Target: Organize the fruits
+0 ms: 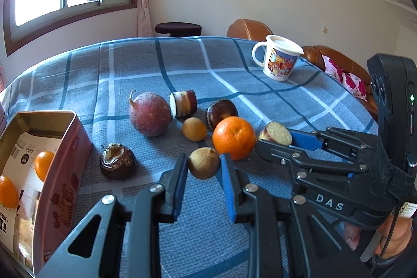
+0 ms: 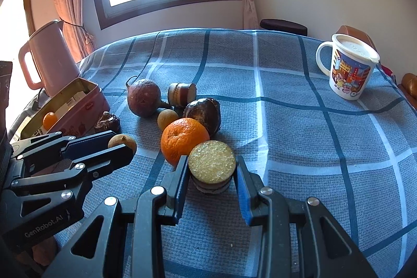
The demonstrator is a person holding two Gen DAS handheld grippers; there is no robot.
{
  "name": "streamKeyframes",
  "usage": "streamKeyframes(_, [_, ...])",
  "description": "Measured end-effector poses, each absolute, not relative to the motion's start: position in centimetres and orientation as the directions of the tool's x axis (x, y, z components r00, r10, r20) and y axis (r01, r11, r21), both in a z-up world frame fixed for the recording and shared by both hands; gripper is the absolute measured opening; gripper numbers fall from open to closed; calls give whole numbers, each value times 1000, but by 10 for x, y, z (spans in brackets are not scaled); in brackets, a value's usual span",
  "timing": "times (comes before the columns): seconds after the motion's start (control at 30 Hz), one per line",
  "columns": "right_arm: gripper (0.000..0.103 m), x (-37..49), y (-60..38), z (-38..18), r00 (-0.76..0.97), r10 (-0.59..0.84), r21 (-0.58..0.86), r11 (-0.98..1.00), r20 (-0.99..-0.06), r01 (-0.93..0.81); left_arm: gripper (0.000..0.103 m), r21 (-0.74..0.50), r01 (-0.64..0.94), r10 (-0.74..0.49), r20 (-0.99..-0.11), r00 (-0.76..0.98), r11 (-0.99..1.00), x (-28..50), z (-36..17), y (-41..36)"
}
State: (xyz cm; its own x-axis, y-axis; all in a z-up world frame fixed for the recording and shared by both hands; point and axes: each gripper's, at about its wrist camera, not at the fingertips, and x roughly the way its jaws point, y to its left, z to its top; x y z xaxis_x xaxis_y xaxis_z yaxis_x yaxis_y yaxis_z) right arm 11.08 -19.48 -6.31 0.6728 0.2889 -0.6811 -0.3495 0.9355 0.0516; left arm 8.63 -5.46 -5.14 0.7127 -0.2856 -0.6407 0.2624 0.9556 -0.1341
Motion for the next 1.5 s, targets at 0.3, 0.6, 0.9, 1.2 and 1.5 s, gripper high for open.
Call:
streamKeyframes(0.3, [36, 105, -195, -58, 695, 300, 47, 933, -653, -358, 27, -141, 250, -283, -620, 732, 958, 84, -49, -51])
streamKeyframes(0.6, [36, 102, -196, -55, 709, 309, 46, 930, -634, -364, 27, -145, 235, -275, -600, 751, 961, 81, -46, -47])
streamKeyframes(0.9, [36, 97, -197, -52, 728, 316, 45, 929, -609, -366, 27, -133, 225, -260, -580, 772, 965, 76, -43, -46])
streamKeyframes(1.2, [36, 93, -199, -50, 742, 321, 45, 929, -588, -367, 27, -110, 217, -241, -558, 794, 970, 71, -39, -47])
streamKeyframes(1.5, [36, 89, -202, -47, 759, 329, 44, 928, -562, -369, 27, -94, 207, -225, -535, 814, 974, 66, -36, -47])
